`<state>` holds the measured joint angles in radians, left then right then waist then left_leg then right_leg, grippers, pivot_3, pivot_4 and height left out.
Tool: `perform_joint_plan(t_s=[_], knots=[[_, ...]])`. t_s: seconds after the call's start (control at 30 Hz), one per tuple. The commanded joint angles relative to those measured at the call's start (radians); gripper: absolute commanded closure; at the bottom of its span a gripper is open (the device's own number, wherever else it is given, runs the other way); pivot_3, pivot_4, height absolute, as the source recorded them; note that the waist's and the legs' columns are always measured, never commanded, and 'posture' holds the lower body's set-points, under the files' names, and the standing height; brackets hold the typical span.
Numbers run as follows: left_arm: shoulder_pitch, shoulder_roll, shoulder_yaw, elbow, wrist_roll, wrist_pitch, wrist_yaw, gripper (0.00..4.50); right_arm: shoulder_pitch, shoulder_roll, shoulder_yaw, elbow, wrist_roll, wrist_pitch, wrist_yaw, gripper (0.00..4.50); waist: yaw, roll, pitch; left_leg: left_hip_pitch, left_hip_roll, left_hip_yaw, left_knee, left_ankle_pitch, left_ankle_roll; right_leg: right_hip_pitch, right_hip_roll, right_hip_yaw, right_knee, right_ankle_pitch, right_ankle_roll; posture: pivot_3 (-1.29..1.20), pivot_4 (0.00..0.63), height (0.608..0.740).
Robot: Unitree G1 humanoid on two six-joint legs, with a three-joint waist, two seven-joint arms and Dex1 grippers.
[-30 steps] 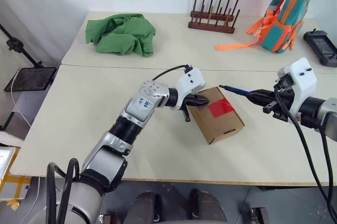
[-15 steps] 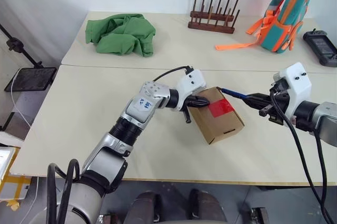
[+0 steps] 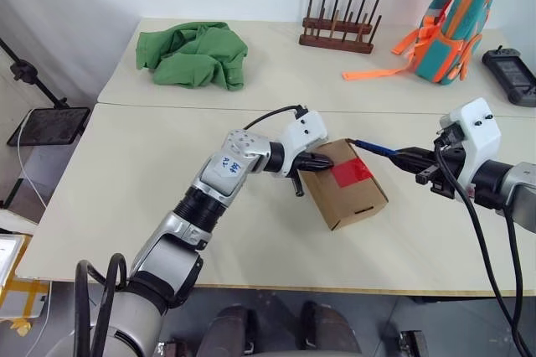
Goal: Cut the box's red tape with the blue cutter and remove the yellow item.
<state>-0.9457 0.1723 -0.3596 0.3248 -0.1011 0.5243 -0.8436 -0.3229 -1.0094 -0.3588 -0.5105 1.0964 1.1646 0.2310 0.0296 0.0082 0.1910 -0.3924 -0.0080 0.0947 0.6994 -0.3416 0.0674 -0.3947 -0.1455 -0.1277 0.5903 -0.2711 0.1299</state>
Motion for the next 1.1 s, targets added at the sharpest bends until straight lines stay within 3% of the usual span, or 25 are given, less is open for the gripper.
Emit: perform_joint_plan(t_s=[0.03, 0.43, 0.57, 0.8, 1.1], knots=[[0.007, -0.004, -0.002, -0.02, 0.01, 0.002, -0.003, 4.5, -0.006, 0.001, -0.039, -0.023, 0.004, 0.003, -0.001, 4.35, 0.0, 0.0, 0.0, 0.0, 0.0, 0.0, 0.0, 0.0, 0.0, 0.0, 0.0, 0.0, 0.0, 0.0, 0.0, 0.0, 0.15, 0.74], [0.012, 0.001, -0.012, -0.02, 0.023, 0.001, -0.003, 4.5, 0.023, 0.009, -0.041, -0.045, 0.059, 0.053, -0.004, 4.35, -0.001, 0.0, 0.0, 0.0, 0.0, 0.0, 0.0, 0.0, 0.0, 0.0, 0.0, 0.0, 0.0, 0.0, 0.0, 0.0, 0.15, 0.74], [0.005, 0.021, -0.06, 0.007, 0.082, -0.043, -0.006, 4.5, -0.005, 0.002, -0.043, -0.018, 0.145, 0.118, -0.039, 4.35, -0.002, 0.0, 0.0, 0.001, 0.0, 0.0, 0.0, 0.0, 0.0, 0.0, 0.0, 0.0, 0.0, 0.0, 0.0, 0.0, 0.15, 0.74], [0.023, 0.046, -0.17, 0.085, 0.194, -0.169, -0.044, 4.5, -0.194, -0.087, 0.041, 0.134, 0.314, 0.325, -0.105, 4.35, -0.004, 0.001, -0.002, 0.003, 0.001, 0.0, 0.0, 0.0, 0.0, 0.002, -0.005, 0.002, 0.0, 0.0, -0.001, 0.0, 0.15, 0.74], [0.027, 0.009, -0.181, 0.169, 0.238, -0.233, -0.06, 4.5, -0.5, -0.189, 0.268, 0.387, 0.51, 0.45, -0.203, 4.35, -0.002, 0.001, -0.006, 0.003, 0.002, -0.002, 0.0, -0.001, -0.001, 0.002, -0.007, 0.01, -0.005, 0.0, -0.003, 0.0, 0.15, 0.74]])
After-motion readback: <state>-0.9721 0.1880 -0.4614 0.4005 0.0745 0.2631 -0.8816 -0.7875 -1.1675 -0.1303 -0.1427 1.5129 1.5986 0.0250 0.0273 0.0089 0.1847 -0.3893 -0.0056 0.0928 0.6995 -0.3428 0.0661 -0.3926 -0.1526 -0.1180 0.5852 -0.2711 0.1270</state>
